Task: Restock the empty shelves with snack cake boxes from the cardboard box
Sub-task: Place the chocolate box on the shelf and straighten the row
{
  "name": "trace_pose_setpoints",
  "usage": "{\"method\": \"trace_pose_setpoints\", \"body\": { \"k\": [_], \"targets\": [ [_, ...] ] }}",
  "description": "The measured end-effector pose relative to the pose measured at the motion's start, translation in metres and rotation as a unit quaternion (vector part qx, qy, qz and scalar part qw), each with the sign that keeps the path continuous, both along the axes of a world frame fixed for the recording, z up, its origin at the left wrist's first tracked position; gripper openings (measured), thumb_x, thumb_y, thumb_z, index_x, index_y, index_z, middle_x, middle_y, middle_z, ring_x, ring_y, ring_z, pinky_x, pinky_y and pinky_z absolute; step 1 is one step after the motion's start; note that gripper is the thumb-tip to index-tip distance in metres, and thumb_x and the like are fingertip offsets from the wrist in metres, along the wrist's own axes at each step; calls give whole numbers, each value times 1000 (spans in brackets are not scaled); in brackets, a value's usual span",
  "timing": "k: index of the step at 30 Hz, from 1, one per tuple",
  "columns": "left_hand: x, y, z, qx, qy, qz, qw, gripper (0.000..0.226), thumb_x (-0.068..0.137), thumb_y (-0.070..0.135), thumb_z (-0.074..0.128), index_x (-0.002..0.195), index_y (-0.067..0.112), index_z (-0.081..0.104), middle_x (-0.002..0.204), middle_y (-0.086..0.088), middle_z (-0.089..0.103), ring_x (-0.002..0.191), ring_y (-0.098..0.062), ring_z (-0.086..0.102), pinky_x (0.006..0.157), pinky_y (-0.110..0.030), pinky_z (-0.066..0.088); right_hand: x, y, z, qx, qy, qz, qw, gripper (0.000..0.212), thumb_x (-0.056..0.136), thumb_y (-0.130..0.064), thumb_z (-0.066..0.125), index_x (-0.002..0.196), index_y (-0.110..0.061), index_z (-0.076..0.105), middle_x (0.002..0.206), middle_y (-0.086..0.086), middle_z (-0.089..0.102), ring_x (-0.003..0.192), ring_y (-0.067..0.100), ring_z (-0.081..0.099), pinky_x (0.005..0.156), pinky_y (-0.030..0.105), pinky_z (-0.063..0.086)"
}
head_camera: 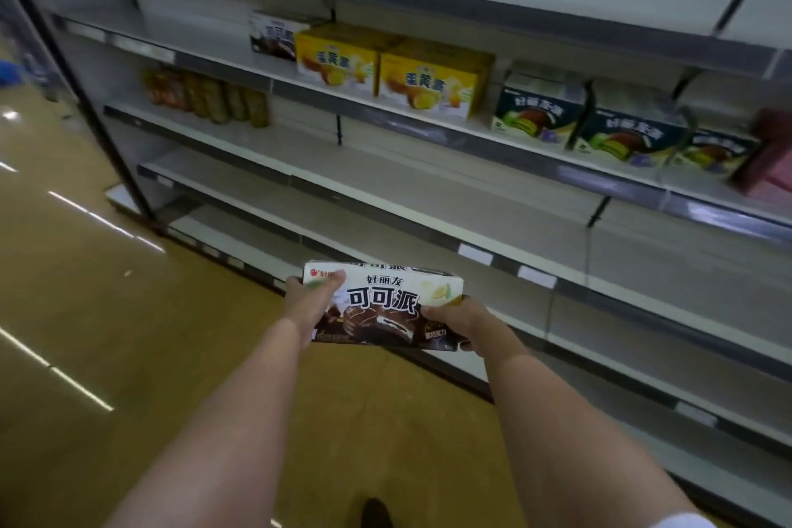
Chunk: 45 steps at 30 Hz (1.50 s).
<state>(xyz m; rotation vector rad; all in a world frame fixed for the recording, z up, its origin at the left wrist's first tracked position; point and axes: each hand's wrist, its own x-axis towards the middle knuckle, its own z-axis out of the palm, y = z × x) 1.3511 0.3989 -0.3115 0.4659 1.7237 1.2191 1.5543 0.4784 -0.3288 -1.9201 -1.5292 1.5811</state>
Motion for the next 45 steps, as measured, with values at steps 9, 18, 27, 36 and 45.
{"method": "trace_pose_setpoints", "body": {
  "k": [9,18,27,36,45],
  "targets": [
    [-72,76,28,10,26,62,998,60,86,2,67,134,4,31,111,-13,54,67,-10,53,36,-16,43,-89,108,31,28,20,66,997,33,81,-28,75,104,-12,55,105,5,61,104,24,61,93,36,50],
    [-150,111,28,27,-11,114,993,53,85,4,67,131,9,42,110,-11,65,77,-16,65,54,-24,48,-179,157,34,124,26,105,986,52,77,-33,77,122,-15,58,120,5,64,106,22,61,97,41,49],
    [-263,136,41,52,0,107,993,53,85,6,67,131,6,41,100,-9,65,70,-13,64,42,-18,48,-290,182,38,161,45,83,983,61,74,-38,79,122,-12,52,122,7,62,109,24,60,97,42,48],
    [-408,162,69,91,10,58,994,46,87,5,65,128,6,43,103,-5,64,69,-7,60,36,-9,42,-427,193,60,197,68,13,978,56,77,-37,77,121,-13,51,121,7,62,103,22,59,94,40,49],
    [-491,215,82,102,32,21,994,51,88,11,65,132,10,37,107,-3,60,68,-3,55,46,-16,39,-502,225,72,215,104,-49,970,55,80,-33,75,125,-11,50,118,6,61,102,21,57,90,34,47]
  ]
}}
